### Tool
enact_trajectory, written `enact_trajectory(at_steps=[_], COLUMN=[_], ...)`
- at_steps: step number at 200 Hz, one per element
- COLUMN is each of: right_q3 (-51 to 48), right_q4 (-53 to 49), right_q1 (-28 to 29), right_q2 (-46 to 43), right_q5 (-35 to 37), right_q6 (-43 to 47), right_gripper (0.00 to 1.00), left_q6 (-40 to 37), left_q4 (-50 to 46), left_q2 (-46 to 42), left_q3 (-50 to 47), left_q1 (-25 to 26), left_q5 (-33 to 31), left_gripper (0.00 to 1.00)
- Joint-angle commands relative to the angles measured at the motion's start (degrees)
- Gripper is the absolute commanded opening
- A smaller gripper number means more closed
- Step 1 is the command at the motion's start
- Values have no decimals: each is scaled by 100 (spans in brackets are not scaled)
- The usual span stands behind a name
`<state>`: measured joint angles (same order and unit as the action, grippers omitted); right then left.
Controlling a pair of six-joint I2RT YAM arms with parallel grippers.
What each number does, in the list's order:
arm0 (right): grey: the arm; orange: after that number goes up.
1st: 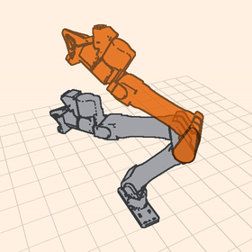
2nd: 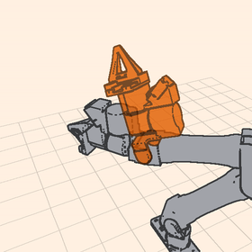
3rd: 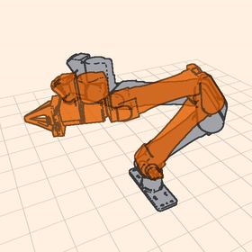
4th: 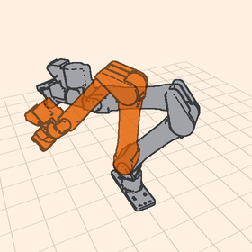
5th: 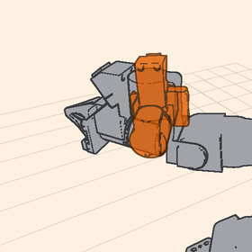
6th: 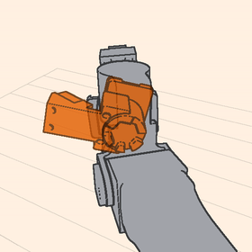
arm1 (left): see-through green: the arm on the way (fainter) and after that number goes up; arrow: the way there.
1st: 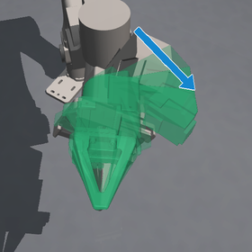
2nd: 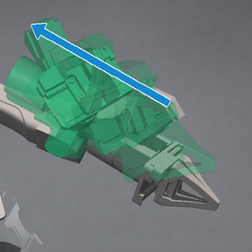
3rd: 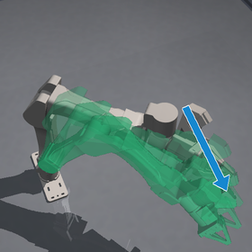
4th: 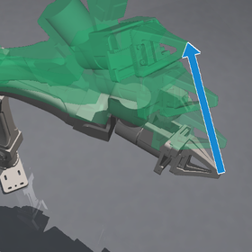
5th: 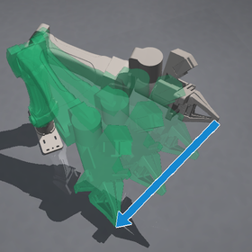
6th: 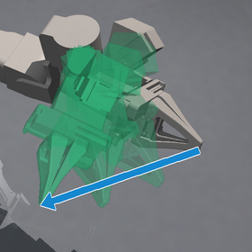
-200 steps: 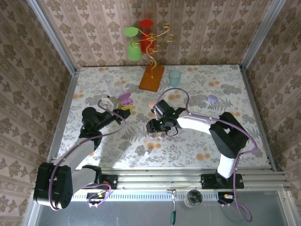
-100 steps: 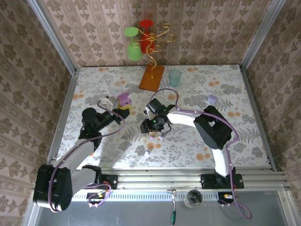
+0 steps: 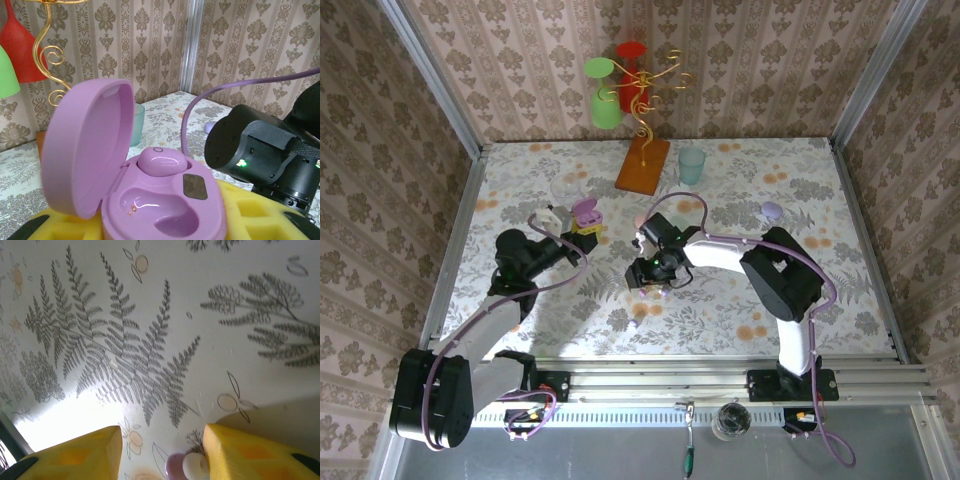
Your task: Insert the wireless bluetooth earbuds into the charging case
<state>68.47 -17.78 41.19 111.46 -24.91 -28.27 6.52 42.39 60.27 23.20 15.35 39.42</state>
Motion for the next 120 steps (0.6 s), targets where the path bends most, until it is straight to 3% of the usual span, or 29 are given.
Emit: enact_trajectory(at_steps=[1,85,120], right_q3=[-220,-492,-436], right_q4=[-194,-248,-393], right_q1=[41,227,230], right_q2=[-207,-601,-847], right_q5=[-150,-322,64], right_q6=[-20,51,191], right_gripper=[48,47,47], left_q6=[-40,-37,-19], left_q4=[63,118,130], left_q2=[22,202,240], left_q3=[13,35,70], left_q1=[30,36,34], left_q5=[131,145,179], left_gripper=[33,33,33])
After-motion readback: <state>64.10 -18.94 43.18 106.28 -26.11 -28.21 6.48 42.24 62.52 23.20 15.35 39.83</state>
